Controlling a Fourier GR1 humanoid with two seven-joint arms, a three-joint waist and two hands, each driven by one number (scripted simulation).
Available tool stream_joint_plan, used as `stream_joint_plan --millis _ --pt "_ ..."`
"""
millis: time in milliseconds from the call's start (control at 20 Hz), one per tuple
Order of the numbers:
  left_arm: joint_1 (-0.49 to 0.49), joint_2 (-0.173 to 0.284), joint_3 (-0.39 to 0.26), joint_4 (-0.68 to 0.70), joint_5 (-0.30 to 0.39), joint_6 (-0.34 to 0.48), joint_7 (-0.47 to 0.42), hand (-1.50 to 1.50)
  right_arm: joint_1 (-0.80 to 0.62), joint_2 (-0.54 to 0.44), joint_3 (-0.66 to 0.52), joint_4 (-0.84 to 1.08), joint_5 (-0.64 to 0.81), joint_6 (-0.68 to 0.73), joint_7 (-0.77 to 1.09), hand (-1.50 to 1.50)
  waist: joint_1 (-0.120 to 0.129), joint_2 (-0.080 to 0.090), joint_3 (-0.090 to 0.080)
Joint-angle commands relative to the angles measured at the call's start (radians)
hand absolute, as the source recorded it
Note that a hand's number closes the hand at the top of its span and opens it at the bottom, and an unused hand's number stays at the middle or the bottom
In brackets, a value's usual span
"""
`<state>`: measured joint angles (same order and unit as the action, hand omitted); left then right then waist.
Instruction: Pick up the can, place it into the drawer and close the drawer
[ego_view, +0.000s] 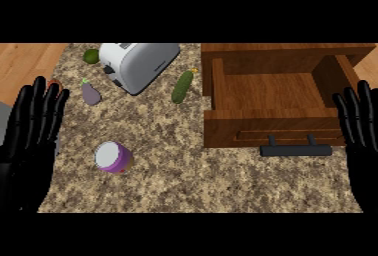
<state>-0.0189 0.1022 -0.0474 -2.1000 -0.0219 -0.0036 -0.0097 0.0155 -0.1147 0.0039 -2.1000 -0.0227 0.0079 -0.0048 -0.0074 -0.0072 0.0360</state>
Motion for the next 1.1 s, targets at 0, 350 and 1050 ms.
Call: stream_joint_plan --millis 0,350,1050 --pt "-0.007 0.013 0.010 -0.002 -0.009 -0.009 -0.003 -1.50 0.040 0.032 0.010 0.064 0.000 0.006 -0.079 -1.50 0.008 0.007 -0.035" --pt "0.172 -0.029 0.043 0.028 -0.039 0.084 0.210 -1.50 0.101 0.028 -0.078 0.041 -0.008 -0.078 0.154 -1.50 -0.002 0.009 -0.034" --pt "0.398 -0.045 0.016 -0.287 -0.040 0.038 0.372 -1.50 0.264 0.001 -0.232 -0.040 -0.146 0.051 0.120 -1.50 0.008 0.005 -0.036"
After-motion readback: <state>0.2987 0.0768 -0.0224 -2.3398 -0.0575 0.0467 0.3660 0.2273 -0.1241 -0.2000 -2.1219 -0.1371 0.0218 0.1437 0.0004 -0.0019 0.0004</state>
